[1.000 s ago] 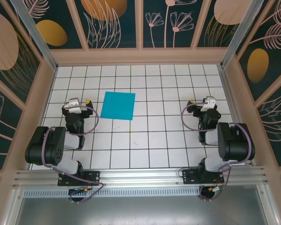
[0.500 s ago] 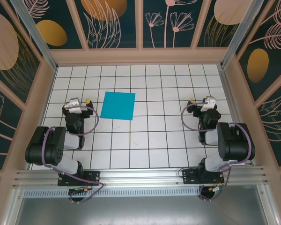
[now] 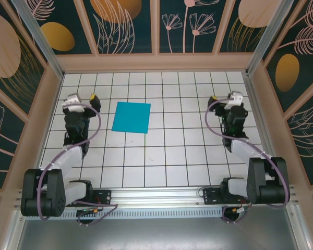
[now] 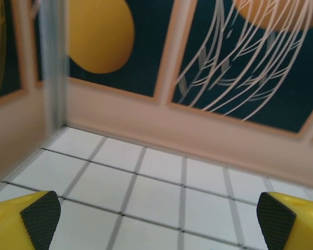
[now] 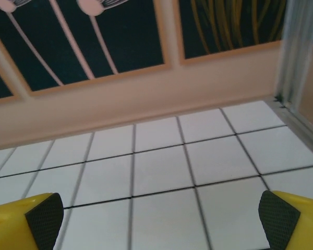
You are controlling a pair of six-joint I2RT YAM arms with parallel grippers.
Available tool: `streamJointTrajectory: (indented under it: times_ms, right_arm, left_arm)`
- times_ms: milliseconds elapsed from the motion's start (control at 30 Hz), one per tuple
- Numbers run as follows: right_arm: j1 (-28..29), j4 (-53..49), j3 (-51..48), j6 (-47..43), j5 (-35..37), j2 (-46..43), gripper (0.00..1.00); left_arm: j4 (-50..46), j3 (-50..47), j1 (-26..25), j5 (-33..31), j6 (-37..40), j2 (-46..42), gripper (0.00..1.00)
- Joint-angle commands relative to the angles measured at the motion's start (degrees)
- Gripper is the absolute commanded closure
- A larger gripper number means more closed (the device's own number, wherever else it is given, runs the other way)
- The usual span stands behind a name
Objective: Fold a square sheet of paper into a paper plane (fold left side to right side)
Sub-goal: Move the square sheet of paper to the center of the table.
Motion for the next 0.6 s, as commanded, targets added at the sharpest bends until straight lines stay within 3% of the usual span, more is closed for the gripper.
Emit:
streamJointTrajectory:
  times_ms: [0, 167, 300, 567]
  right_arm:
    - [6.3, -16.8, 6.8, 7.0, 3.2, 1.0, 0.01]
    - [16.3, -26.3, 17.5, 18.2, 4.1, 11.4, 0.01]
    - [23.1, -32.7, 30.4, 20.0, 6.3, 24.1, 0.01]
    - [28.7, -39.6, 54.4, 23.5, 5.2, 46.4, 0.01]
  left_arm:
    - [-20.2, 5.9, -0.4, 11.2, -12.5, 4.4, 0.01]
    - [-32.2, 12.2, -5.3, 18.8, -15.2, 12.6, 0.02]
    - [-38.4, 16.7, -7.1, 25.7, -15.1, 18.1, 0.01]
    - [-44.1, 23.2, -7.9, 29.2, -14.1, 27.7, 0.02]
